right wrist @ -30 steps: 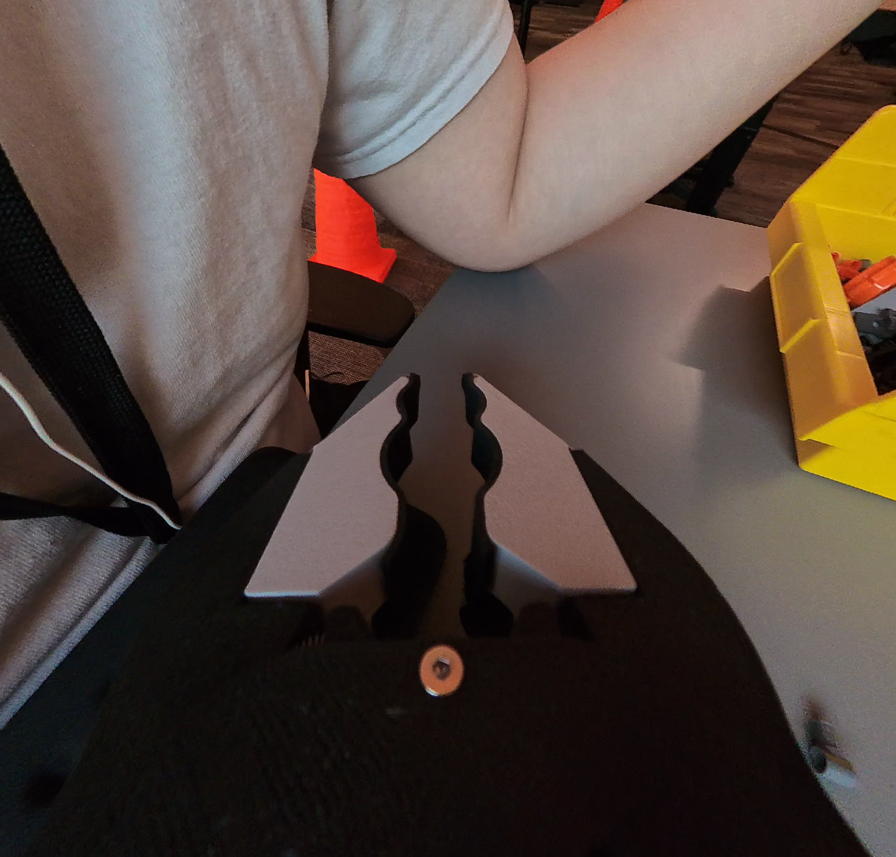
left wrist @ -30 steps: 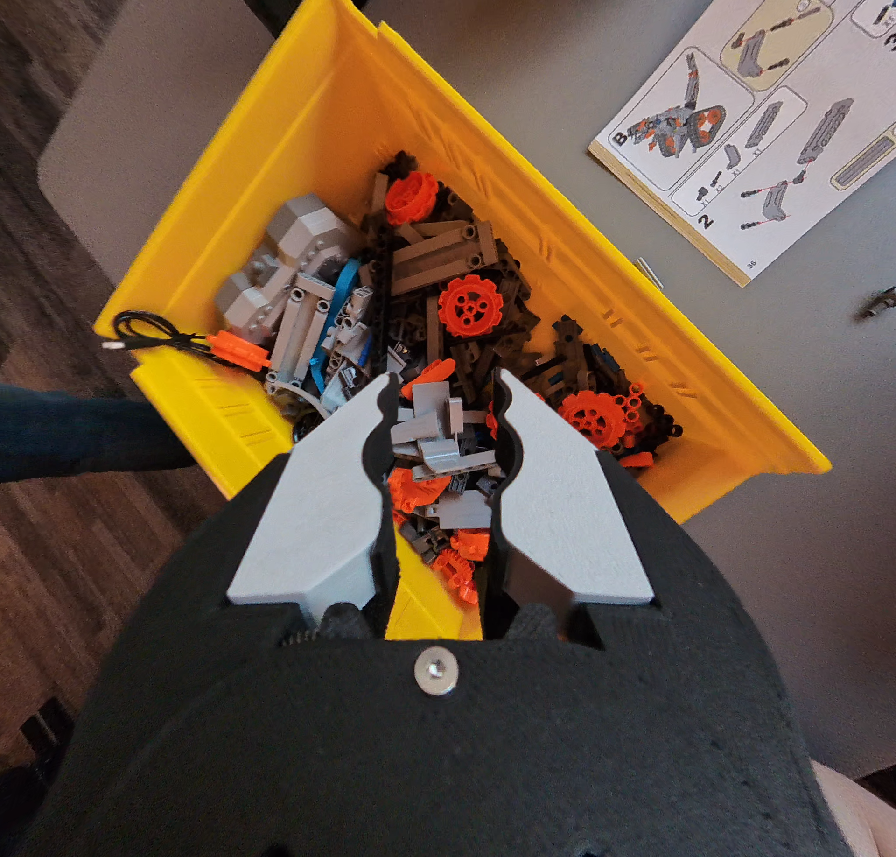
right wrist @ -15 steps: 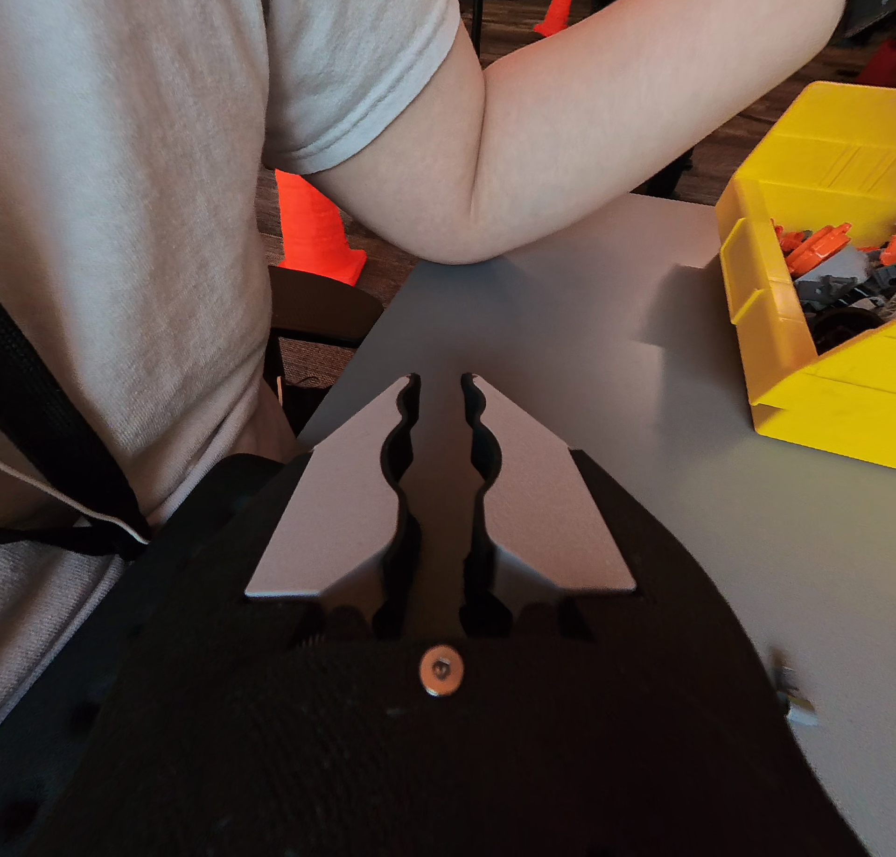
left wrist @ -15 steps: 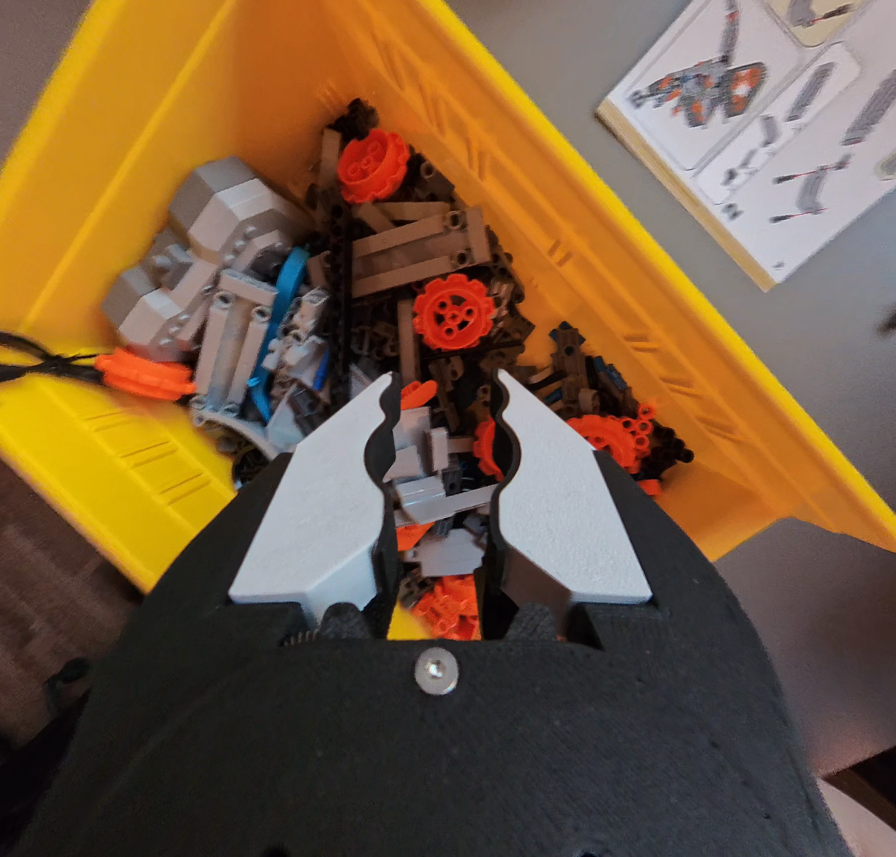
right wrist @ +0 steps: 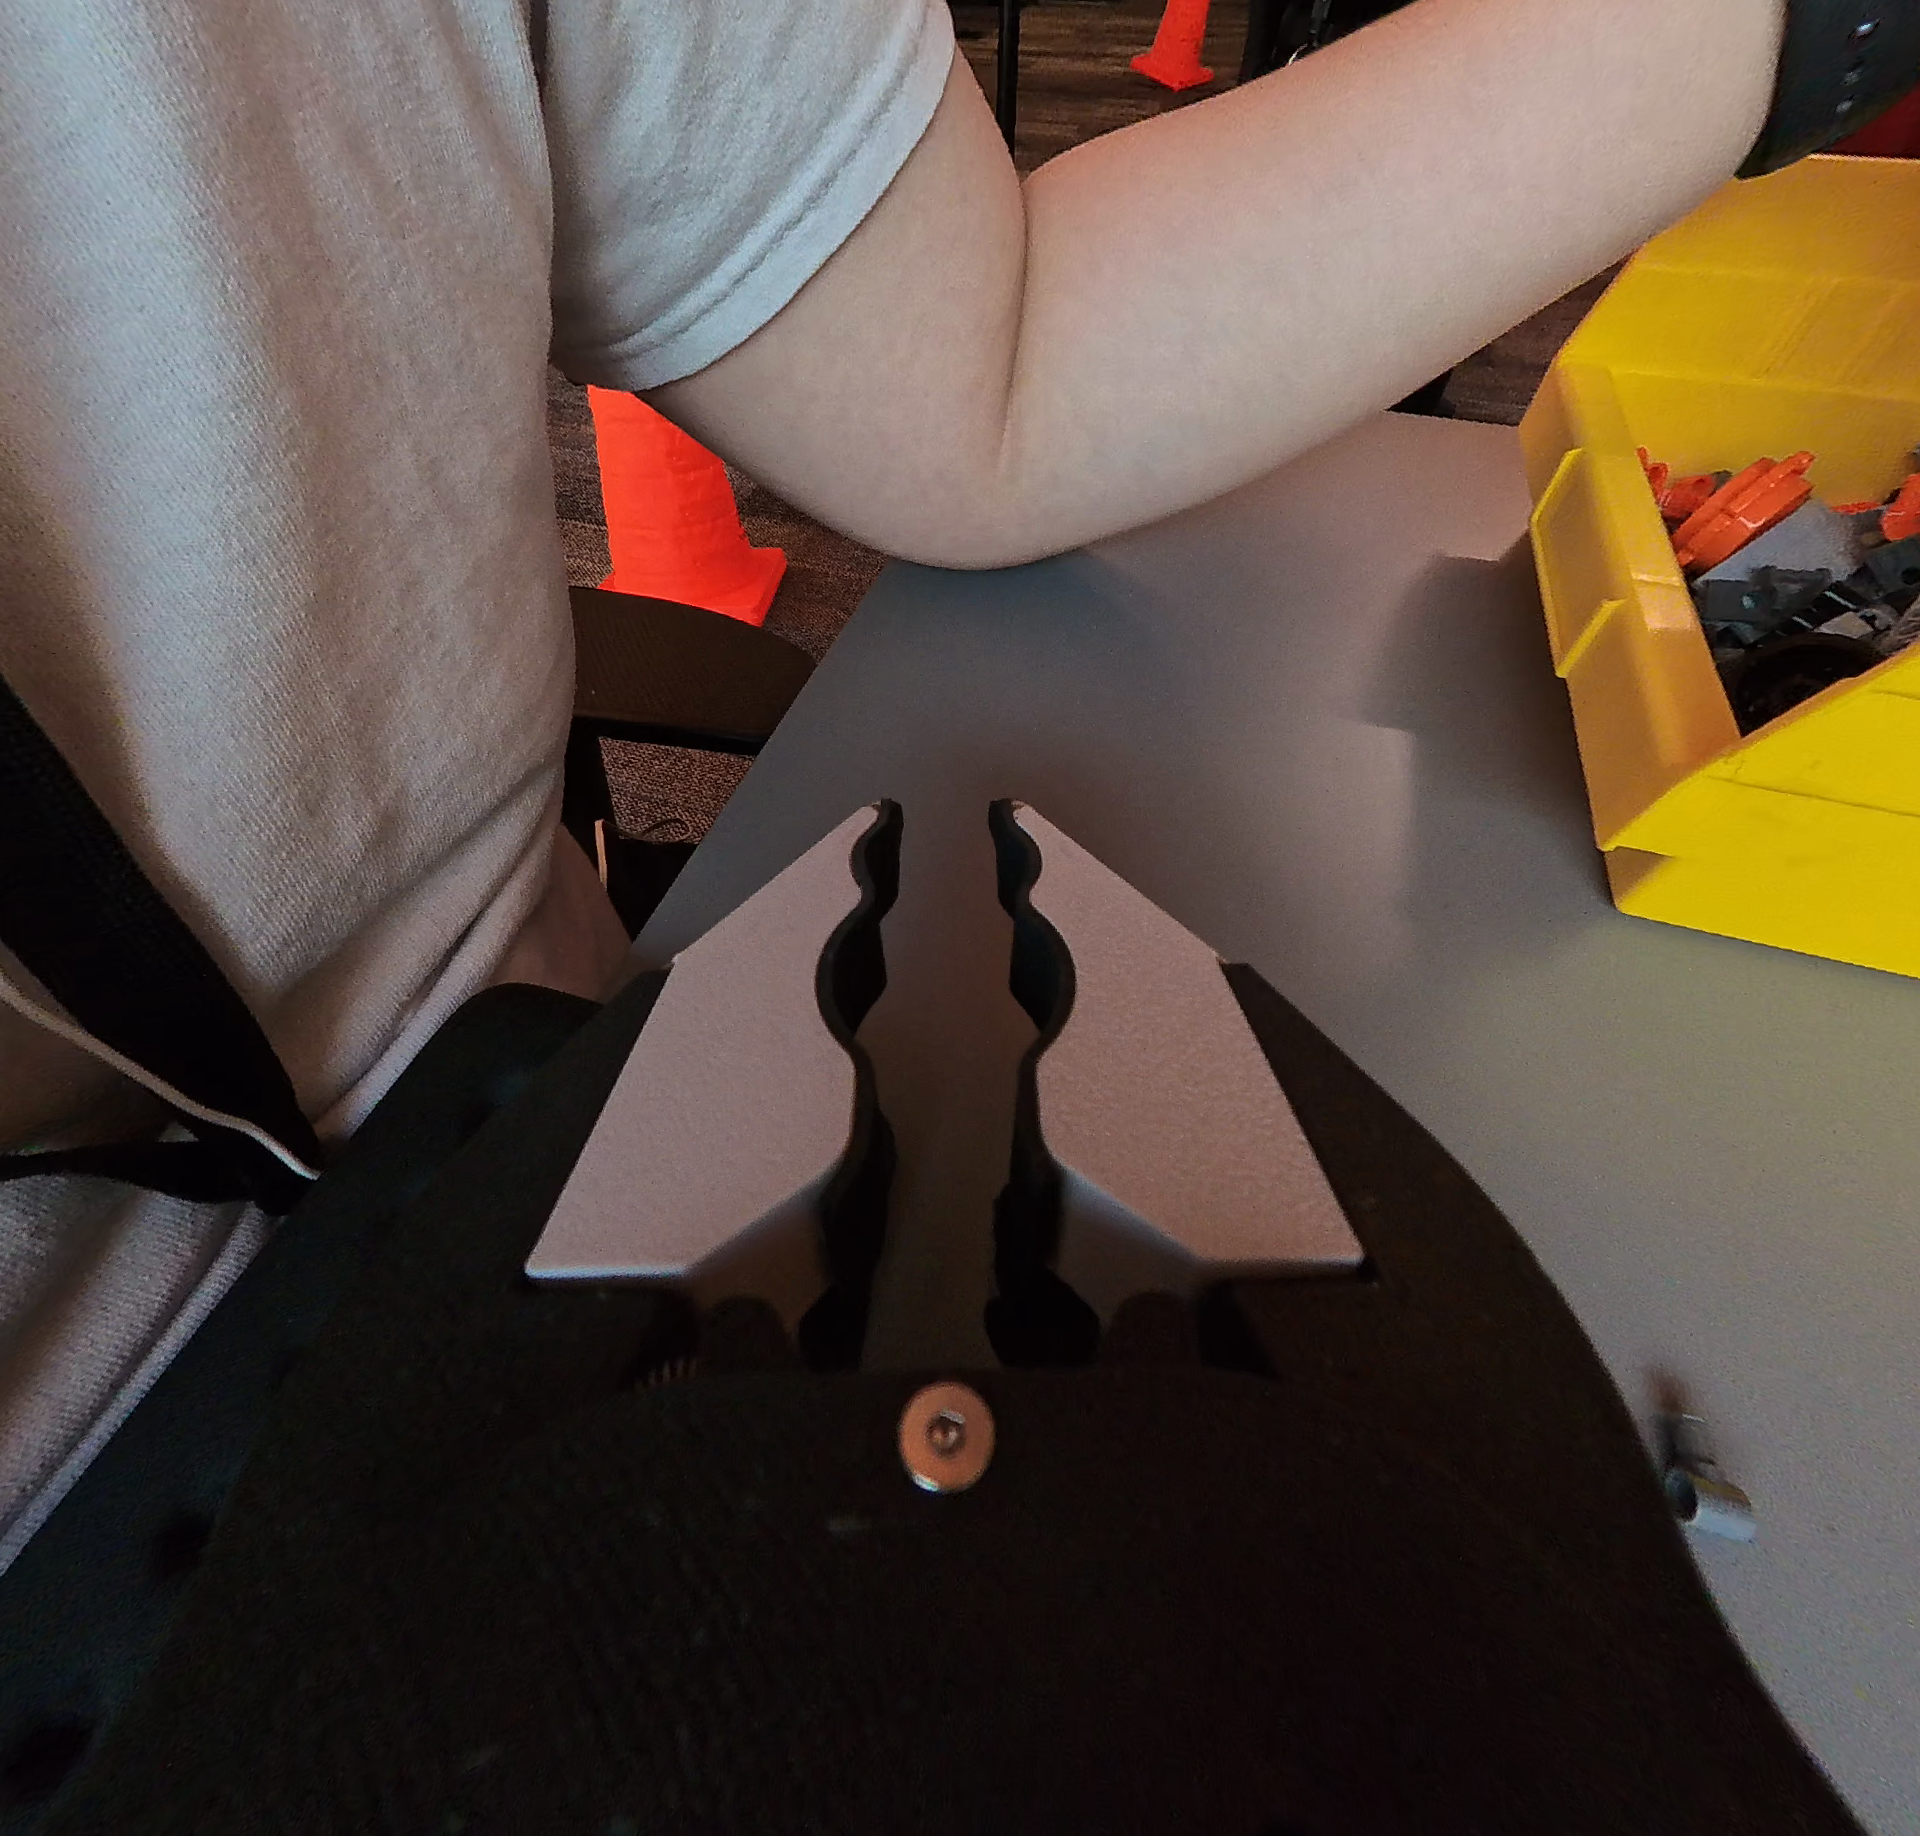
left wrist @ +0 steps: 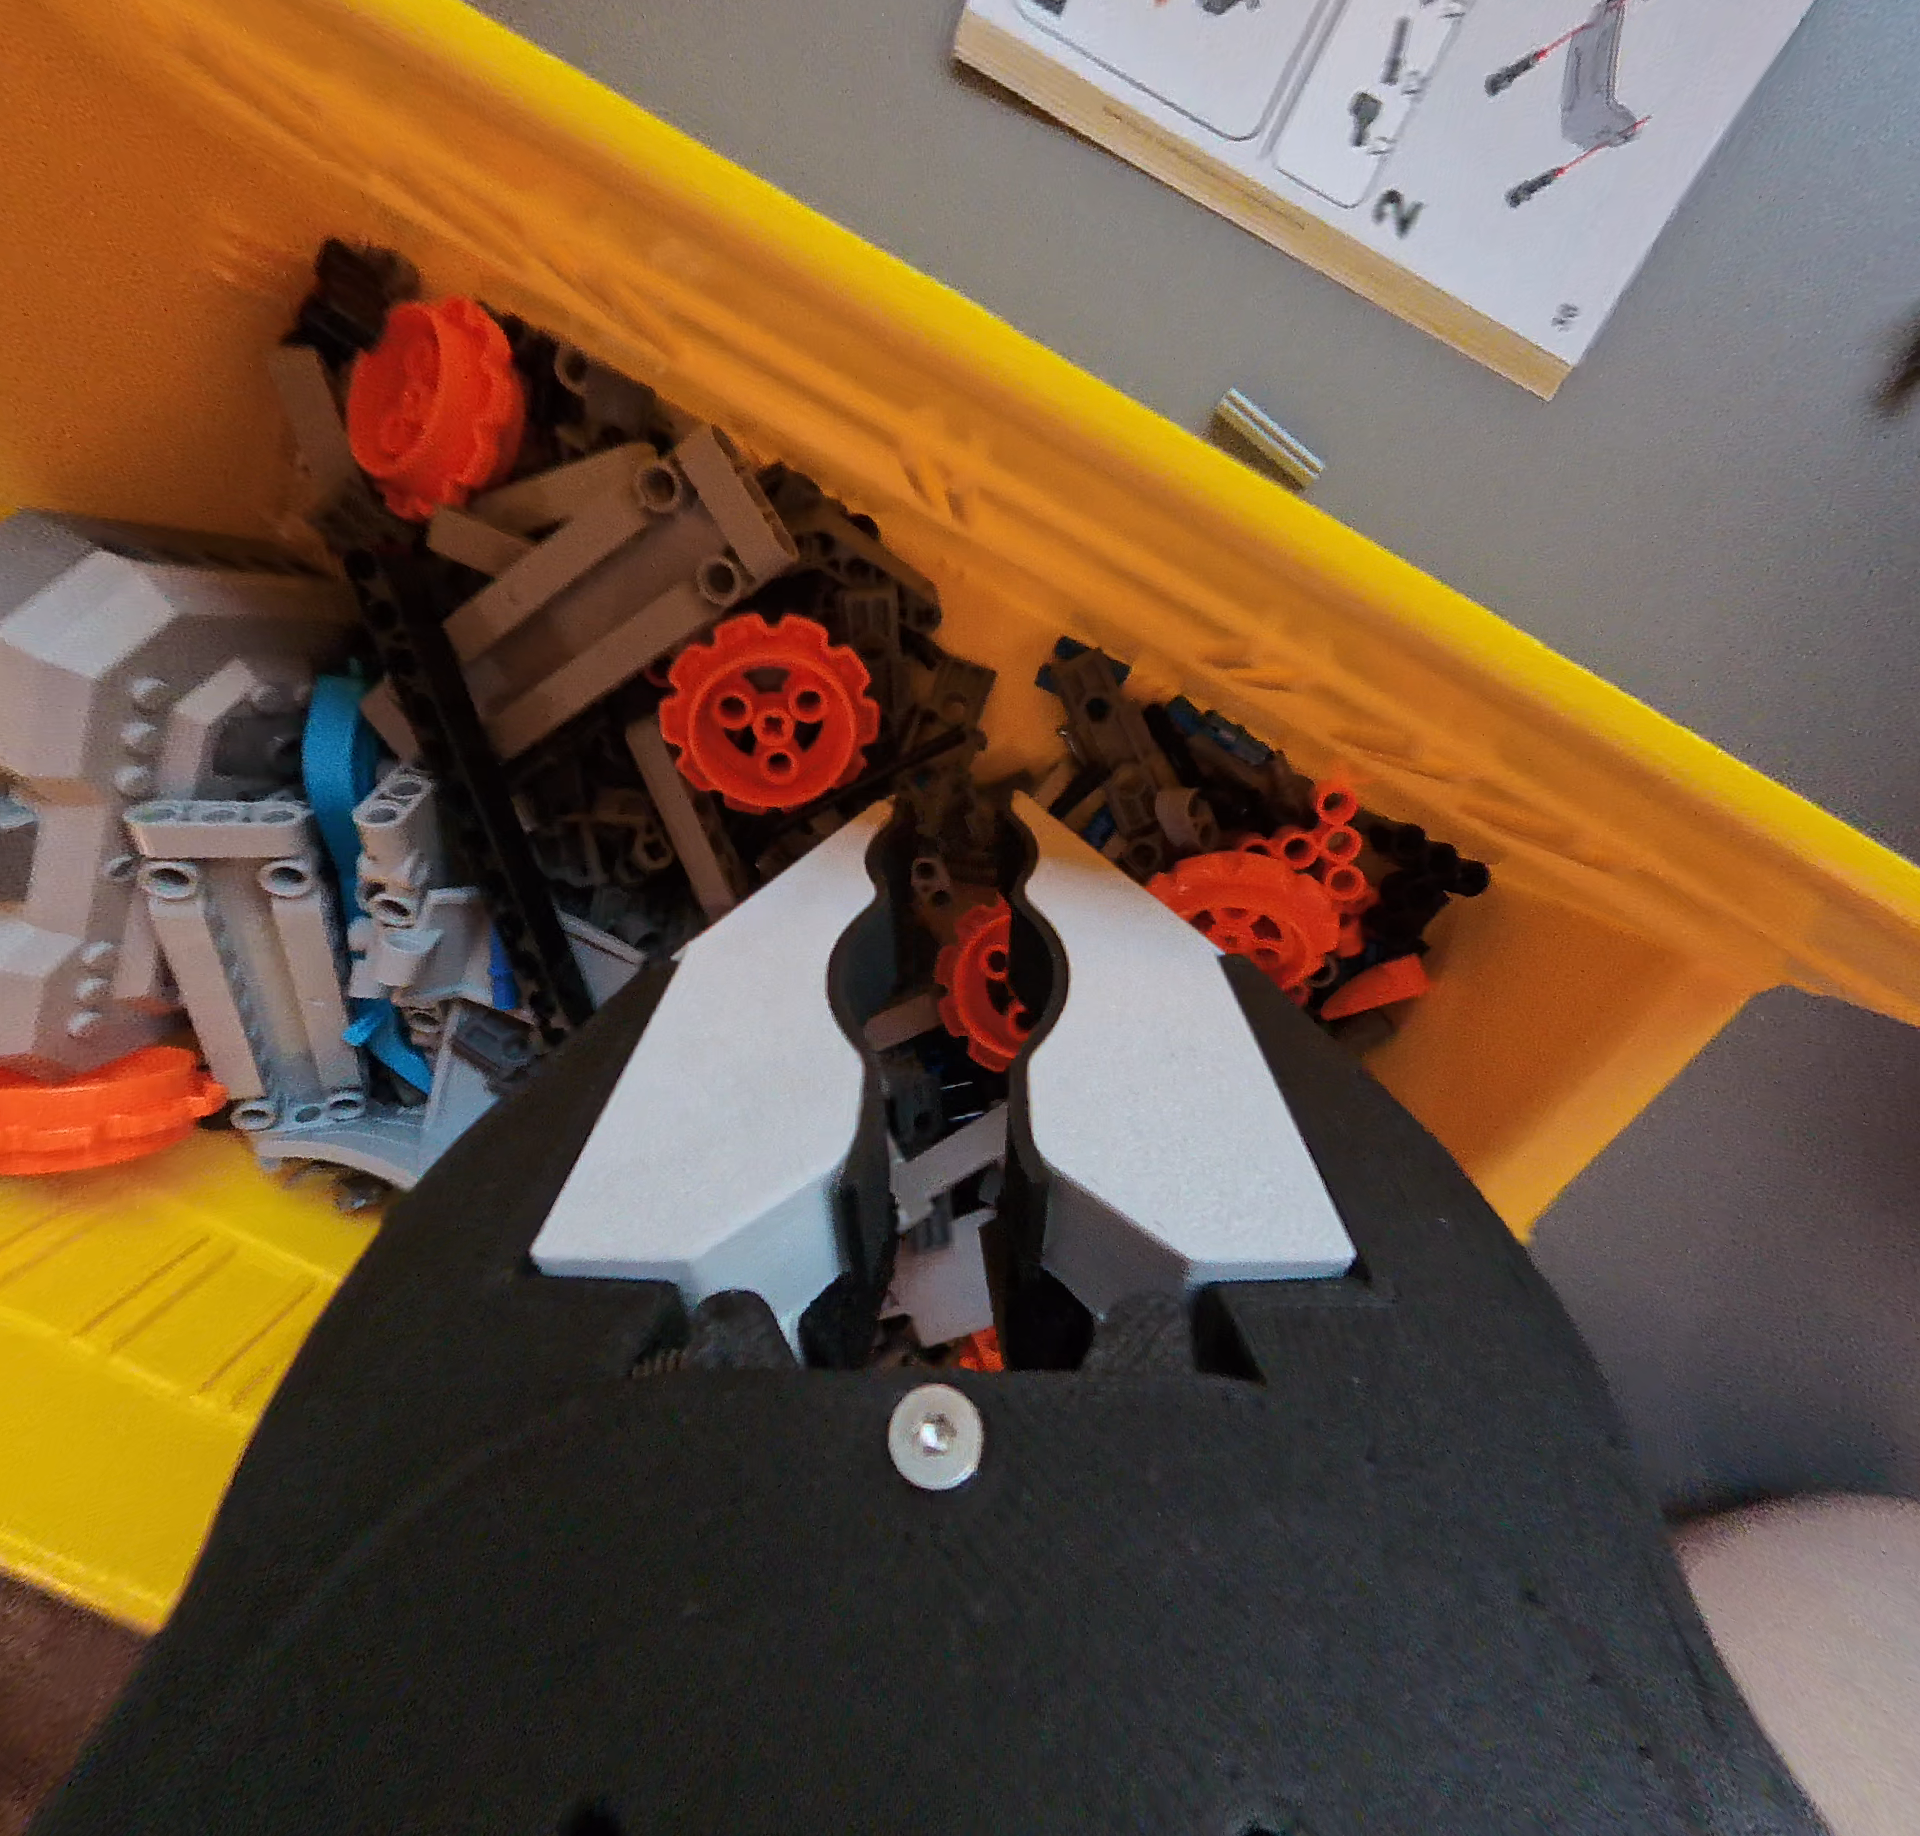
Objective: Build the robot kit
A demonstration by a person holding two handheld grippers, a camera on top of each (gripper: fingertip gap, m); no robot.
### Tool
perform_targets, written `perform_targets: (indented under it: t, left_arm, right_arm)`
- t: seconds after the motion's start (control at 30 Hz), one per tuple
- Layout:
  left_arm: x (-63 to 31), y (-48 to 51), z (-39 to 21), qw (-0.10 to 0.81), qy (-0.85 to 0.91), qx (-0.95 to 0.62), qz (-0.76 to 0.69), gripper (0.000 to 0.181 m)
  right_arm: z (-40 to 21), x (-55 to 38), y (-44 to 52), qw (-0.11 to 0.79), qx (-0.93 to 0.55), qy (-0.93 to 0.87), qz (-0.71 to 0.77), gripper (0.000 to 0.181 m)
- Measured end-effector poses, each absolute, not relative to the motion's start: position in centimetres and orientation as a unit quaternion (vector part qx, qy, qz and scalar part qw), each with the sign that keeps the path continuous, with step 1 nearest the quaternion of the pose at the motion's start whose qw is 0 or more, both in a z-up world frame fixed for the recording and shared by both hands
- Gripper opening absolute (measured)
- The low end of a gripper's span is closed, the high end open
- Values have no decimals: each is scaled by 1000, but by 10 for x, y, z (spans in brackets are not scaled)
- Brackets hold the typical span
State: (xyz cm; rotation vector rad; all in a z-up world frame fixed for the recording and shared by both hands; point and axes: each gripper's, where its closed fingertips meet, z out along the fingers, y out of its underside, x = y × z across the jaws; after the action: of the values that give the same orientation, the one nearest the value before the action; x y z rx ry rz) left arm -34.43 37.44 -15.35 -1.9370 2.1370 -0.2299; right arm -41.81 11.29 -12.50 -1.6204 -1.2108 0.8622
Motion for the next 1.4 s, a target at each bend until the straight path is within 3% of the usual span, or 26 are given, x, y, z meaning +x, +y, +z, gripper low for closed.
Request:
perform_targets:
  t: [0.27, 0.4, 0.53, 0.73, 0.97, 1.4]
  left_arm:
    - [-324, 375, -157, 175, 771, -609, -58, 12]
    - [-317, 378, -168, 161, 759, -629, -42, 7]
    - [-317, 373, -176, 122, 738, -662, -50, 15]
    - [-316, 381, -177, 113, 692, -712, -42, 3]
    - [-309, 383, -175, 85, 615, -777, -101, 7]
    - [-306, 390, -171, 105, 600, -787, -97, 11]
  right_arm:
    - [-125, -416, 117, 457, -662, -482, 348, 16]
    - [-124, -414, 122, 459, -669, -469, 350, 16]
    - [-122, -412, 123, 461, -670, -461, 355, 16]
    - [-123, -413, 121, 460, -668, -468, 350, 16]
    - [-124, -413, 121, 458, -669, -470, 349, 16]
    - [-124, -413, 121, 456, -670, -469, 352, 16]
